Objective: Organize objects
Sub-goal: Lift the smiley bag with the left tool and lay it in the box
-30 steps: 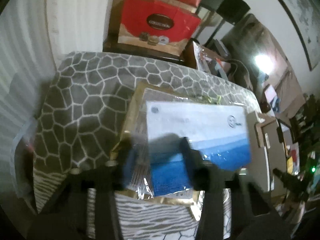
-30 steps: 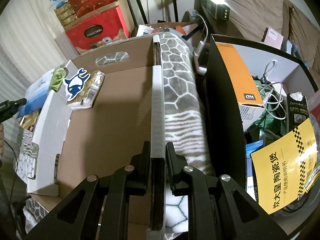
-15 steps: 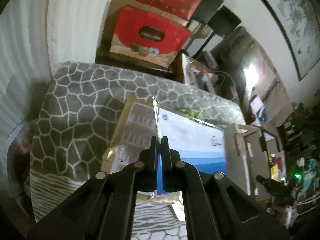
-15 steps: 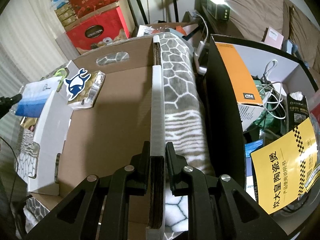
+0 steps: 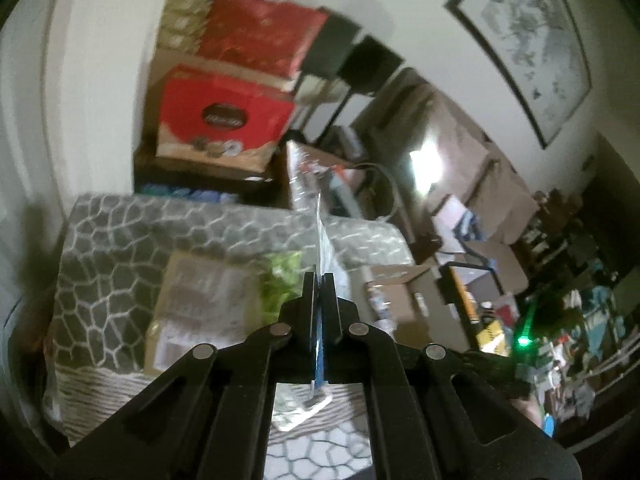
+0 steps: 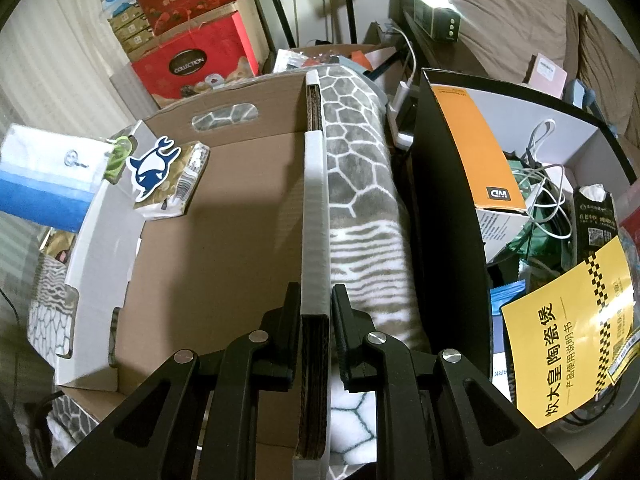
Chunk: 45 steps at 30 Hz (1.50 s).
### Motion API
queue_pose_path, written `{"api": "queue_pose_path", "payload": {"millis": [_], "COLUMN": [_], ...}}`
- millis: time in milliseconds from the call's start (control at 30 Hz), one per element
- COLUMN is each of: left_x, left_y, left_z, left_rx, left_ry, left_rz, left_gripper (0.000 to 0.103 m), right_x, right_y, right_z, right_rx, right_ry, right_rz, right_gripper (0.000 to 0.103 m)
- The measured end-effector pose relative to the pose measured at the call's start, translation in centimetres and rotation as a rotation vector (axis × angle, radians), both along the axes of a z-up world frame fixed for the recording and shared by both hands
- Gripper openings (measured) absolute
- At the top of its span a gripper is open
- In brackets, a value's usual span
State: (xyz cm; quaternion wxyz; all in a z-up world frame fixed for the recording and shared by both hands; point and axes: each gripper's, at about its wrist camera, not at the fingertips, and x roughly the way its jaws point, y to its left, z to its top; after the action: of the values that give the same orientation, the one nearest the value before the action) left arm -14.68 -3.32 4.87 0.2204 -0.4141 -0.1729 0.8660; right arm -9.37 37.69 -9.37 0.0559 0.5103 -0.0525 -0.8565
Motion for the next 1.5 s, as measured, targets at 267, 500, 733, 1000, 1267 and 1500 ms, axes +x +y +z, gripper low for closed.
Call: {"api": "queue_pose_path", "payload": {"millis": [267, 500, 733, 1000, 1267, 1500], "left_x": [1.4, 2.6, 4.6, 5.5, 2.7, -0.1], "left_y": [4.4, 8.3, 13.2, 18.7, 22.2, 24.8], "left_z": [5.6, 8.2, 8.7, 5.9, -0.2, -3.0], "left_rx": [-0.022, -0.027, -0.012, -0.031, -0.181, -0.396], "left_ry": [0.097, 0.119, 0.090, 0.003, -0.106, -0.062], "left_rz": [-0.138, -0.259, -0.430, -0.566, -0.601, -0.642], "left_gripper": [0.001, 0.001, 0.001, 0.001, 0.001, 0.001], "right_x": [-0.1, -0.2, -0.2, -0.2, -0.2, 0.0], "right_y": [0.0, 0.0, -0.1, 0.0, -0.2, -0.7], "right_z": [-0.1, -0.1, -0.1, -0.1, -0.1, -0.3], "right_rx": [-0.004, -0.009, -0.009, -0.007, -0.005, 0.000], "right_ry": [-0.001, -0.002, -0.003, -0.002, -0.006, -0.015], "right_rz": [0.000, -0.001, -0.001, 0.000, 0.002, 0.005], "right_gripper": [0.016, 0.016, 0.016, 0.016, 0.016, 0.016]}}
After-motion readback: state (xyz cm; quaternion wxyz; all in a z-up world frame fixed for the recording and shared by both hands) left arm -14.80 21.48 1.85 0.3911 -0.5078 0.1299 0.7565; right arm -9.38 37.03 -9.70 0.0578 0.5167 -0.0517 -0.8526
